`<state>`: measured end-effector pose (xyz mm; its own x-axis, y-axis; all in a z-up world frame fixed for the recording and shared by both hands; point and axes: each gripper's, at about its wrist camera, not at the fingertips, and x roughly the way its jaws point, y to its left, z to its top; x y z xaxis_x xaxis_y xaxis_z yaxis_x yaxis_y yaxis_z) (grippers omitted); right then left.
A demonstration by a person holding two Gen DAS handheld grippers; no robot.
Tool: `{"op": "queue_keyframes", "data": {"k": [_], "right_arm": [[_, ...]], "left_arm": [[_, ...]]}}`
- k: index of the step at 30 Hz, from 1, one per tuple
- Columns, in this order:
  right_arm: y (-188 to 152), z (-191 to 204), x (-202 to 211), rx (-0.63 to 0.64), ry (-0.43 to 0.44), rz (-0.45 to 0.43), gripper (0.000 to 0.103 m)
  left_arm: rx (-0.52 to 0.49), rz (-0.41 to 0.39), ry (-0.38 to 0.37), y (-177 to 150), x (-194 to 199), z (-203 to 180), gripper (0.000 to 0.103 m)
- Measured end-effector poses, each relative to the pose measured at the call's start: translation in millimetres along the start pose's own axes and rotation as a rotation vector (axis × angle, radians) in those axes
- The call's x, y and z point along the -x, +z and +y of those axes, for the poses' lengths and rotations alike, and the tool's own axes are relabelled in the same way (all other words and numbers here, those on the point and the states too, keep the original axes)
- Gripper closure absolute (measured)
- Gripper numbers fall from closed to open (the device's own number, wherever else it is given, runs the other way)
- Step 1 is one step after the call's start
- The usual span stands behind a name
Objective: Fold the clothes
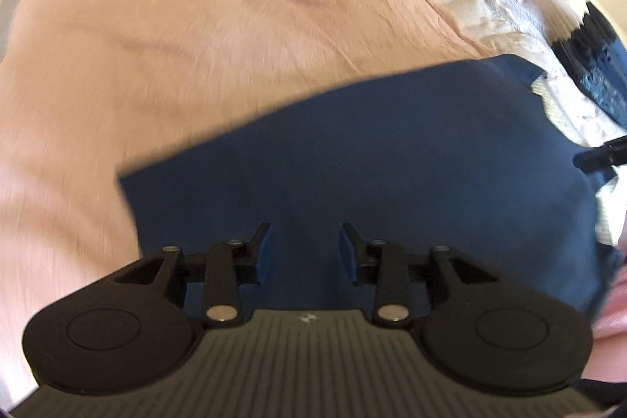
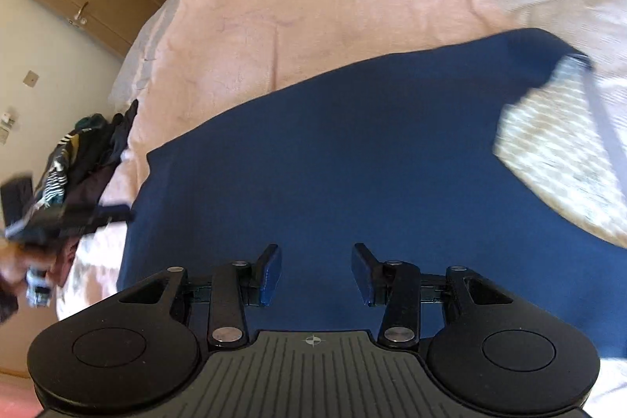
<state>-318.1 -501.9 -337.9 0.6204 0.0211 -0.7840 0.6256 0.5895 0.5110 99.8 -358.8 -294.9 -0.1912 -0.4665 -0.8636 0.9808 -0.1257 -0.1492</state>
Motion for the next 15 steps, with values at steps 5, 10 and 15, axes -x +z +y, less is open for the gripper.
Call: {"op": "queue_keyframes", "data": {"k": [5,10,15], "right_arm": [[22,28,-47,0.030,-0.049,-0.030,0.060],[63,55,-107,0.115,-0.109,-0.077,0.060],[69,55,-153,0.257,-0.247,0.028,0.060]], "left_arm": [[-0.089,-0.013,-0.059,58,-61,30,0.072],[-0.180,0.093,-0.091,65,-104,36,0.074],[-0.204,0.111,-0.093,39,-85,34,0.074]]}}
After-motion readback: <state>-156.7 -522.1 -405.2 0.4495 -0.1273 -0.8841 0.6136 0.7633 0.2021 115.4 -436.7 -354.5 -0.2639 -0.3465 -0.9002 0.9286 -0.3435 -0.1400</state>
